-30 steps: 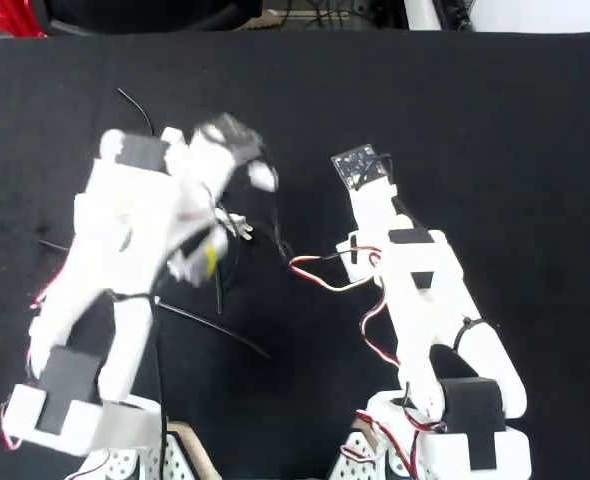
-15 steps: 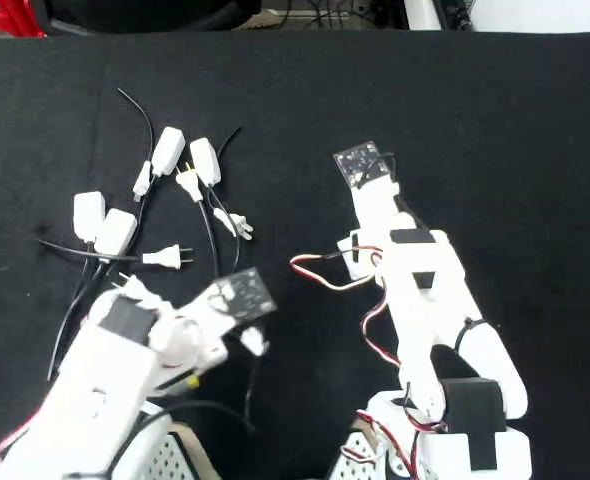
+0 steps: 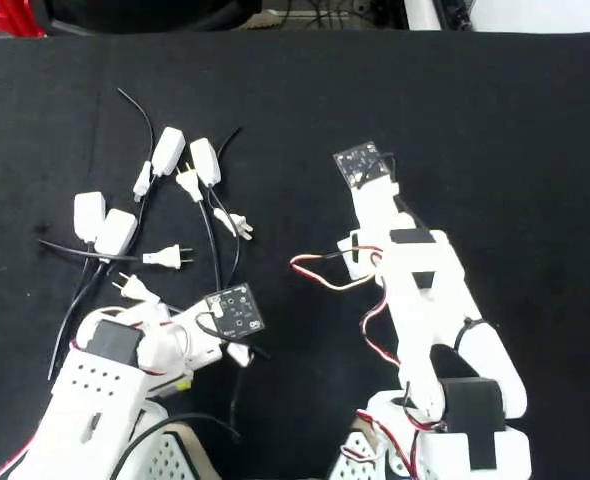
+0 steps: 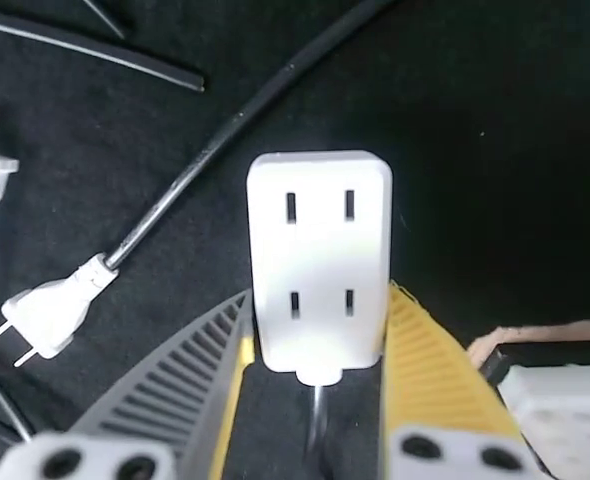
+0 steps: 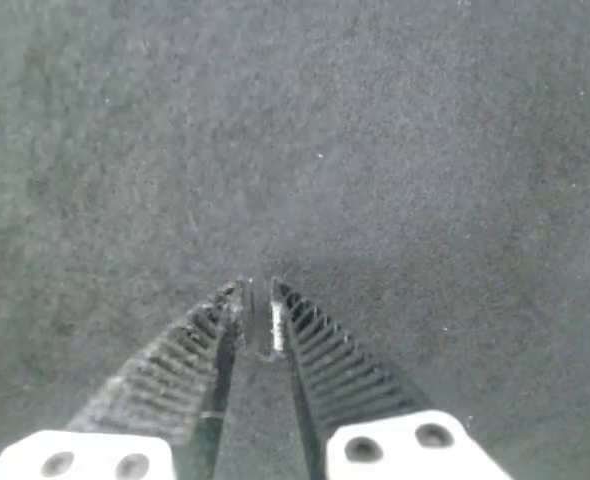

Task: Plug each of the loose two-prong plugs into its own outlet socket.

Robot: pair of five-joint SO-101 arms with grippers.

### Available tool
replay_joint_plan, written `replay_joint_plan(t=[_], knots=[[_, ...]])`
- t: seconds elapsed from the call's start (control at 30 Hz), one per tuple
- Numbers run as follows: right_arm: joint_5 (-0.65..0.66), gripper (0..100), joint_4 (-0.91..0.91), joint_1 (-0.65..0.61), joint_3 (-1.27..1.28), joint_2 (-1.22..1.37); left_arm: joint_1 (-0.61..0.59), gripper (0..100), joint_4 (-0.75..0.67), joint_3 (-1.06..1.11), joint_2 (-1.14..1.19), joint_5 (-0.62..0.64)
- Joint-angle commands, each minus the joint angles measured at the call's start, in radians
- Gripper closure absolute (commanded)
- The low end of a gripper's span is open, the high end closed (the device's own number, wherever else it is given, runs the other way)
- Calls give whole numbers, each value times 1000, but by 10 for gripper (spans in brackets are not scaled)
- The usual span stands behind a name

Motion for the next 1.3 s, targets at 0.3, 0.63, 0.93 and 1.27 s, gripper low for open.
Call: replay_joint_plan(t=[0.3,0.63,0.93,1.27], knots=[[87,858,130,-147,-202,4,-125,751,-29,12,3,44],[94,871,132,-153,-203,4,-133,726,-54,-1,-43,193],[51,871,261,-169,-357,77,-277,725,173,-288,-379,427],[170,871,394,-347,-742,418,-677,725,-160,53,-652,784]])
